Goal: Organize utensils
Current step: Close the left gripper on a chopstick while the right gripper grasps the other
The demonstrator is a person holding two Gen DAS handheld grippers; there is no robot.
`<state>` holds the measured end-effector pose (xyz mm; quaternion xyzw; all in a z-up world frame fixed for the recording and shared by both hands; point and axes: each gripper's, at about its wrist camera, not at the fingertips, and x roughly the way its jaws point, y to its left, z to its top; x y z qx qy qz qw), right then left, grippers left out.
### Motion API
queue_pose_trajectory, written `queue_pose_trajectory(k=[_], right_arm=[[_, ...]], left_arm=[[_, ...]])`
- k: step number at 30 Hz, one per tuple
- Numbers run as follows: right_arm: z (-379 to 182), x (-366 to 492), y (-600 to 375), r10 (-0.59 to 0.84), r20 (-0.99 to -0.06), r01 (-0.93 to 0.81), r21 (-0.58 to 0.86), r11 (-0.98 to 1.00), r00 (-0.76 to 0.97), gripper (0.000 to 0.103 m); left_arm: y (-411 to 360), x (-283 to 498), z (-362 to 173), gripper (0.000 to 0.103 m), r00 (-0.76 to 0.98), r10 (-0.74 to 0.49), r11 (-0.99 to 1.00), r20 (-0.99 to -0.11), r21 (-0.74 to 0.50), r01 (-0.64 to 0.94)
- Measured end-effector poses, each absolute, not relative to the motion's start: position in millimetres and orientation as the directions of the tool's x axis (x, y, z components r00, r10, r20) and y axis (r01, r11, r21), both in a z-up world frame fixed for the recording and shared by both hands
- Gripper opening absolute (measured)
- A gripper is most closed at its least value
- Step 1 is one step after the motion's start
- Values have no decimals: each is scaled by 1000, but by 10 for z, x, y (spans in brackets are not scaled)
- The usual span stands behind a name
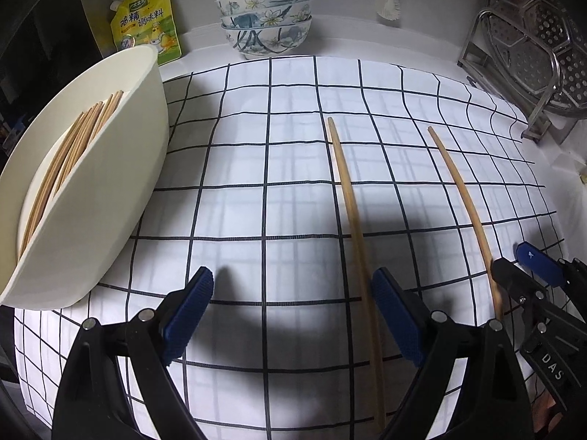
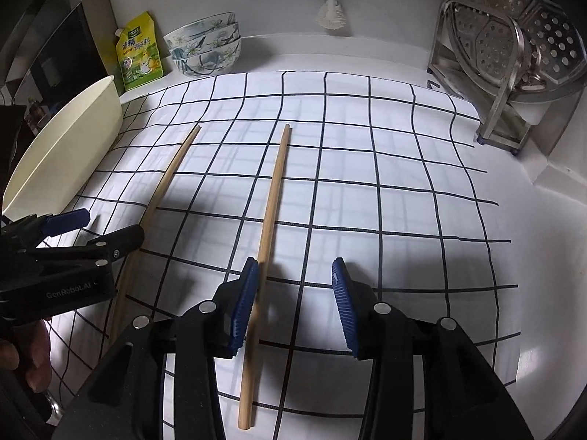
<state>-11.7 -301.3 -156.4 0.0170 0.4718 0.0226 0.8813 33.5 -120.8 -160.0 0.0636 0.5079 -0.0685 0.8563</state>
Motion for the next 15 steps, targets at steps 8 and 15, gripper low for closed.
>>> queue_pose_trajectory(k=[8,15], right_arm=[[-1625,-90,-2907,31,-837,-54,2,999,547,40],[-1628,-64,-2832,46,-834,-88,-4,996,550,30]], left_arm=[[-1209,353,-1648,89,467,-56,985,-883,27,170],[-1328,377,-1583,51,460,-89,977,-883,13,215]])
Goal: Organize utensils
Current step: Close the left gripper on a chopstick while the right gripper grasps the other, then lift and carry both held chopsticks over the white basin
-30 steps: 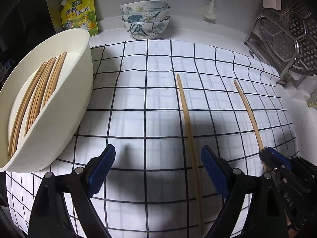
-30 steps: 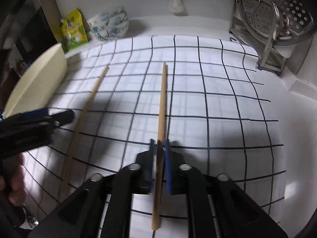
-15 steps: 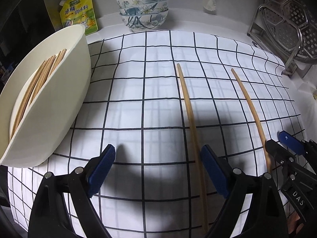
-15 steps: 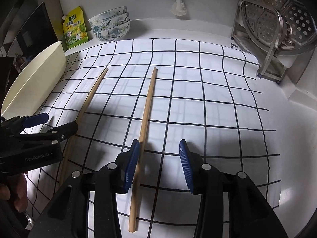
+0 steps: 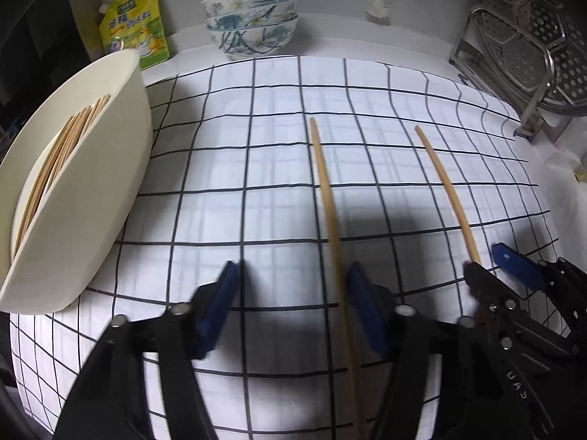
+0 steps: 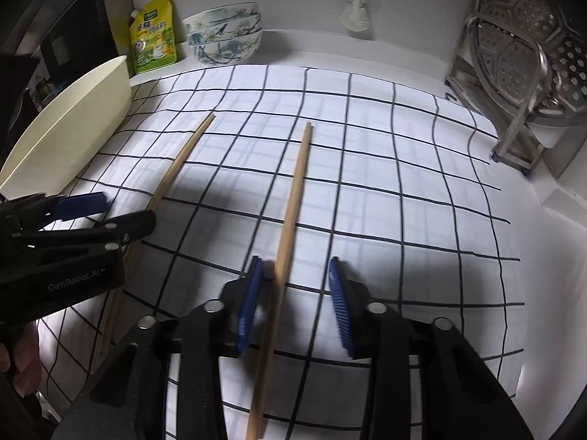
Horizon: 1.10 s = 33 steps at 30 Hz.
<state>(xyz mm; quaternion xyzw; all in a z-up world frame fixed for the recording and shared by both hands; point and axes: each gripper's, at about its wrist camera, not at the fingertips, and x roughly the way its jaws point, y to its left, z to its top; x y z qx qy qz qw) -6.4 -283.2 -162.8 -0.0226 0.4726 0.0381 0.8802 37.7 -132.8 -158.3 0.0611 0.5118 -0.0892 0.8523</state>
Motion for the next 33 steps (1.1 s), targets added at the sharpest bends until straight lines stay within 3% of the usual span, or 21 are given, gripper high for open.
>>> queue_pose_trajectory(k=[2,5,17,33], right_arm=[[-1623,-52,-2780,55,-835,-113,-9,994,547,12],[-1620,-34,-2742,59,-838,-125,-10,992,543,7],[-1404,-77,-2906,105,-831,-26,109,994,547,6],[-350,122,-2307,181,-730,-113,142,983,659,6]], left_arm=[[-1356,378,-1569,30,456,-98,974,-884,9,227],[-1372,399,-1560,7,440,-115,970,-890,-6,242],[-1288,345,-1374,7,410,-181,960,-894,-69,273],[-724,400,-147,7,581,-255,947,-773,-79,311]])
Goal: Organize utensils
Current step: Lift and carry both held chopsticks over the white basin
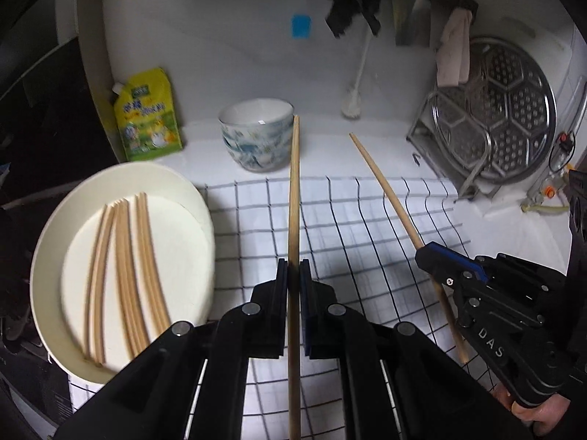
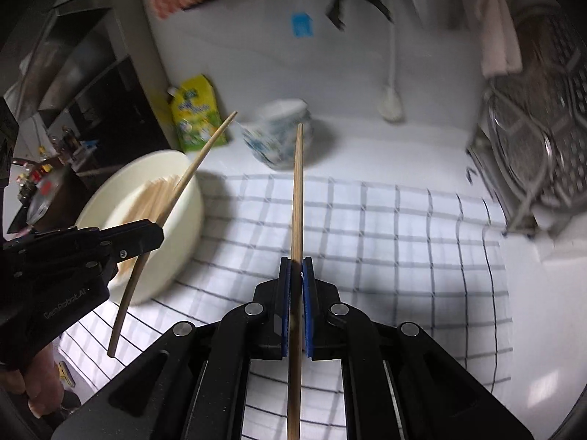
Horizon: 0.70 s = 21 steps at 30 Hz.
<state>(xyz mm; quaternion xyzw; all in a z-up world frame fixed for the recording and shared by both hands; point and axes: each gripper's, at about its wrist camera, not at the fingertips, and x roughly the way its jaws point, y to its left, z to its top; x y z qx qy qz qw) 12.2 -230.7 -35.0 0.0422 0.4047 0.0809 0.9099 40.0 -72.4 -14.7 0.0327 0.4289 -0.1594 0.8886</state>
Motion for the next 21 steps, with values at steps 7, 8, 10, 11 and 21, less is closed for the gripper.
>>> queue_pose_trajectory(k=[7,8,10,11,21], right_arm=[[-158,336,-1861,235,-712,-180,153,972,661,6],[-149,362,-1811,238,-711,-186,152,971,662,6],[-129,400,-1682,231,-707,-193,135,972,668,6],[-119,423,-1610,228,-707,-190,134,973,669,6],[-78,615,-1206,288,-707,-214,195,957,646,6]], left_arm=[[-276,473,-6,7,592,-257,954,-764,-105,279],[-200,483,9,7,594,-256,956,-763,-109,272],[-50,492,42,7,600,-251,959,-760,-109,263],[9,497,53,7,600,-246,960,-761,-104,262],[634,587,221,7,656,-214,973,-723,-96,212]])
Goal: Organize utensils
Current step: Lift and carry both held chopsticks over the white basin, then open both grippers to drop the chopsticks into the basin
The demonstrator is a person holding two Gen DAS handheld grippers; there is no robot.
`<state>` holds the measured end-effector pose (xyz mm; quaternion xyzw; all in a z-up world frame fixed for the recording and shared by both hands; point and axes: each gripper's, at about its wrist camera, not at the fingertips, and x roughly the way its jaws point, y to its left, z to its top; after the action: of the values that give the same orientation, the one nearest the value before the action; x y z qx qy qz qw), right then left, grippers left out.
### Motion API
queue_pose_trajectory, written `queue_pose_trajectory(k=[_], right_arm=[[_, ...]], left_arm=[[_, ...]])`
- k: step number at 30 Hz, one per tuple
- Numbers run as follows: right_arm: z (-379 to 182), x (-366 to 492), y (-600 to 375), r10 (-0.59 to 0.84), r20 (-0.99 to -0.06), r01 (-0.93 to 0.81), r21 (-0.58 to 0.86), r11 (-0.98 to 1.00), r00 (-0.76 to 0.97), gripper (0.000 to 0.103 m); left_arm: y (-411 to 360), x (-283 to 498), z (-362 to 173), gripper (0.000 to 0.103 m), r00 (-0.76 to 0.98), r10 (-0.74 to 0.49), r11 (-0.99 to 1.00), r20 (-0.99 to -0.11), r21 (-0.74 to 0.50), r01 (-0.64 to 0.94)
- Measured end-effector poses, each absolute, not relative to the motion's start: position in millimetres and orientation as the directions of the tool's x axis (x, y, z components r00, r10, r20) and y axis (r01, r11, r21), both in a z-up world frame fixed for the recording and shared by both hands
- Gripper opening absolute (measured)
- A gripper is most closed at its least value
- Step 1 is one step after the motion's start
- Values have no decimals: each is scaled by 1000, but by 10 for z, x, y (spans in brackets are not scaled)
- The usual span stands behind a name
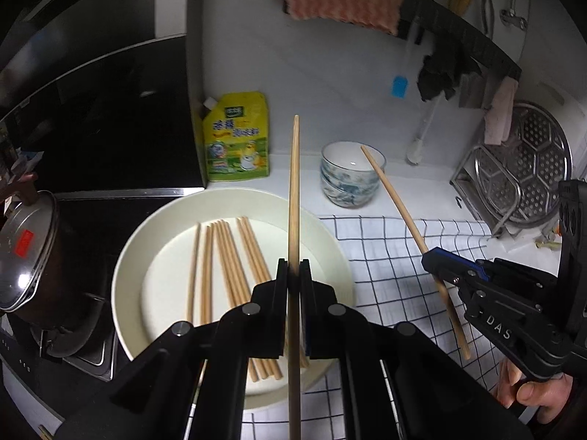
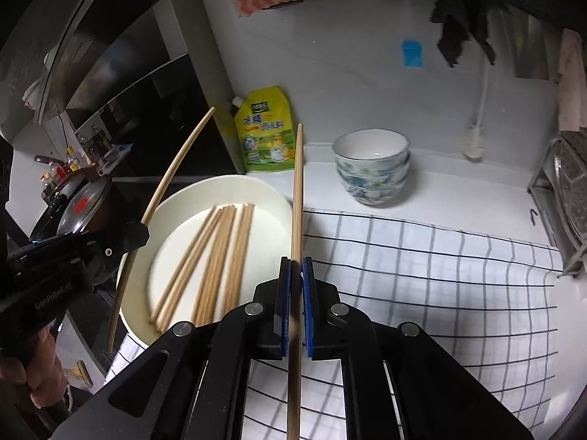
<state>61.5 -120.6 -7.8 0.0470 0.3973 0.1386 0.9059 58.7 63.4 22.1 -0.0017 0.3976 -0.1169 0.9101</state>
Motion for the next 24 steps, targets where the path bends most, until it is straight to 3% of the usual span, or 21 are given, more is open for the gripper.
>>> queue_pose_trajectory(k=[24], right_arm=[[-474,1306,-20,358,-769,-299,226,927,530,6]], left_arm=[[1518,1196,-409,7,600,-115,992,-792,-58,113]])
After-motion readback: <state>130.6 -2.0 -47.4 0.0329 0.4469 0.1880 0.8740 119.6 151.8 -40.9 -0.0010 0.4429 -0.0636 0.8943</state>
